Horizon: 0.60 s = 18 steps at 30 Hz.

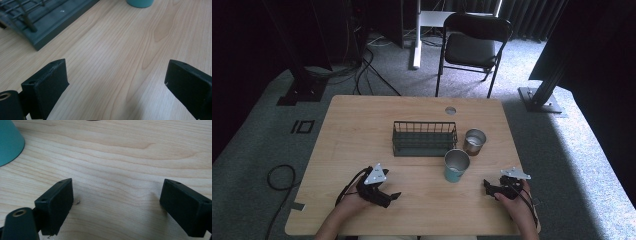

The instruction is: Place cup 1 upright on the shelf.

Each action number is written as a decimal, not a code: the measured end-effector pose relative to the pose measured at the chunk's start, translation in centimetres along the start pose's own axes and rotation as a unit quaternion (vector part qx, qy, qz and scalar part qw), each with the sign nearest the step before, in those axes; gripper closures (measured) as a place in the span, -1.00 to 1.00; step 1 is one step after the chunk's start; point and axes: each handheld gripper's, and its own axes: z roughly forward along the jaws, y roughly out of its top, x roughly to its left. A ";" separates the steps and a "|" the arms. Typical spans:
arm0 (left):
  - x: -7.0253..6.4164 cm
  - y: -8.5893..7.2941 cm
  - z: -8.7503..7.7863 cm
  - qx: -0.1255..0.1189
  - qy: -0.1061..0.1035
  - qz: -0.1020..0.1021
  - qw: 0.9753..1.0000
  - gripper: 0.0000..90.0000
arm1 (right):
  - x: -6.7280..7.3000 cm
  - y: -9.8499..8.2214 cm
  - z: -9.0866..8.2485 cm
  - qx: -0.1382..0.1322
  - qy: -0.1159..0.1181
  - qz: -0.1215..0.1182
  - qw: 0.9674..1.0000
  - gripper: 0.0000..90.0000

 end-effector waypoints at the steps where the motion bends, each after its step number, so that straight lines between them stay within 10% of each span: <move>1: -0.1 0.1 0.2 -0.002 -0.002 0.001 1.000 -0.88 | 0.0 0.0 0.0 0.000 0.000 0.000 1.000 -0.75; 18: -0.4 2.2 3.0 -0.001 -0.035 0.009 0.999 -0.88 | 0.0 0.0 0.0 0.000 0.000 0.001 1.000 -0.75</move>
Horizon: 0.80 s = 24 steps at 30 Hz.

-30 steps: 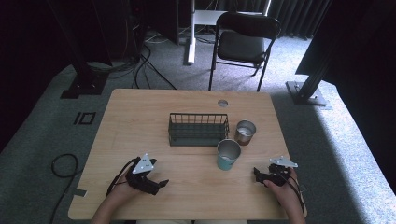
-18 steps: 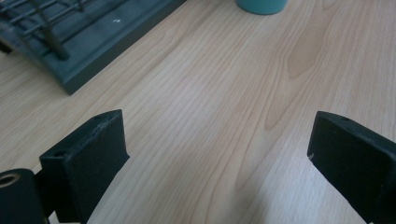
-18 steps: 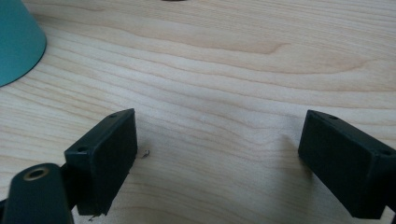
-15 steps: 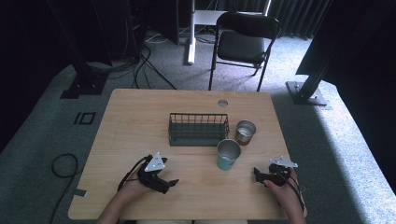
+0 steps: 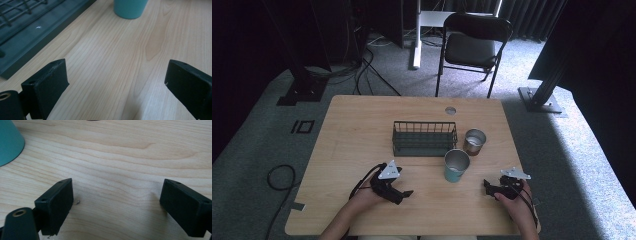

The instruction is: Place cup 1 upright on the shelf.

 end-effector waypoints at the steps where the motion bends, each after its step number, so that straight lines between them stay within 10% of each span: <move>1: 0.0 0.2 0.2 0.001 -0.001 0.003 1.000 -0.88 | 0.0 0.0 0.0 0.000 0.000 0.000 1.000 -0.75; 24: -1.0 4.0 3.4 0.006 -0.035 0.041 0.999 -0.88 | 0.0 0.0 0.0 0.000 0.000 0.000 1.000 -0.75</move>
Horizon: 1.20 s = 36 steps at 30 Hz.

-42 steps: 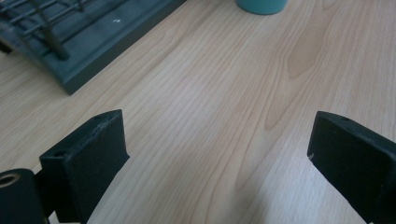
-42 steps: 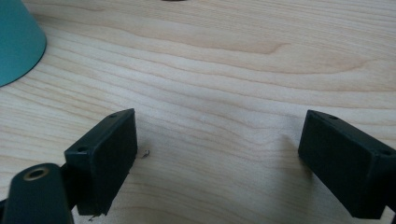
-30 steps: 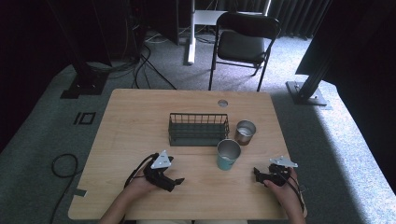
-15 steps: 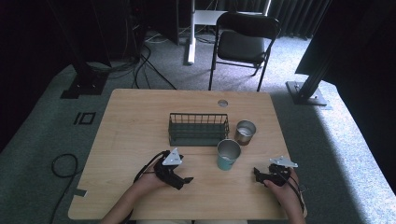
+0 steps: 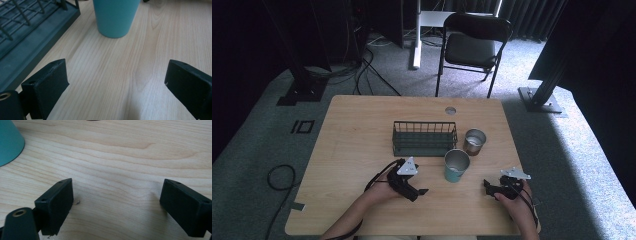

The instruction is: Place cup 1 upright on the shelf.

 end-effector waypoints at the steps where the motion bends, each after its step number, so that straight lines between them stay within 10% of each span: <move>1: 0.0 0.1 0.1 -0.002 -0.001 0.000 1.000 -0.88 | 0.0 0.0 0.0 0.000 0.000 0.000 1.000 -0.75; 36: -0.4 4.9 4.1 -0.035 -0.001 0.014 0.999 -0.88 | 0.0 0.0 0.0 0.000 0.000 0.000 1.000 -0.75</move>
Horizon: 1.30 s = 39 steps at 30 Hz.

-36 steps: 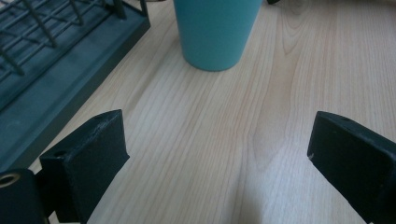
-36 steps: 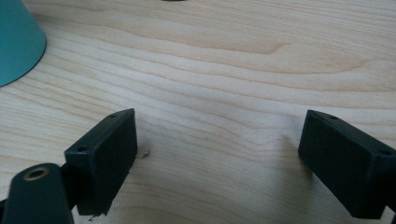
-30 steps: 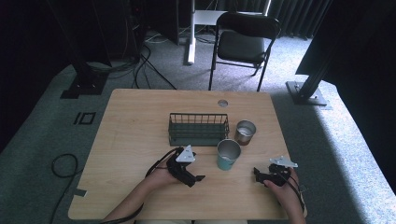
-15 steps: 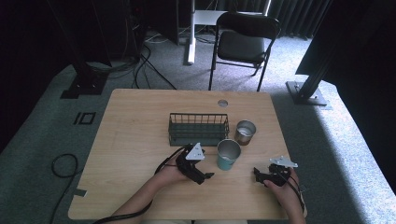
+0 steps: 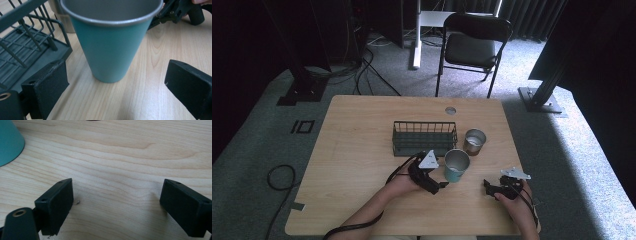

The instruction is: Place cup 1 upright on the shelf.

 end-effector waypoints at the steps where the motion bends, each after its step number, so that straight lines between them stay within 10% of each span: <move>1: 0.1 0.1 0.1 0.000 -0.002 0.000 1.000 -0.88 | 0.0 0.0 0.0 0.000 0.000 0.000 1.000 -0.75; 39: -0.1 3.1 3.9 -0.033 0.002 -0.011 0.999 -0.88 | 0.0 0.0 0.0 0.000 0.000 0.001 1.000 -0.75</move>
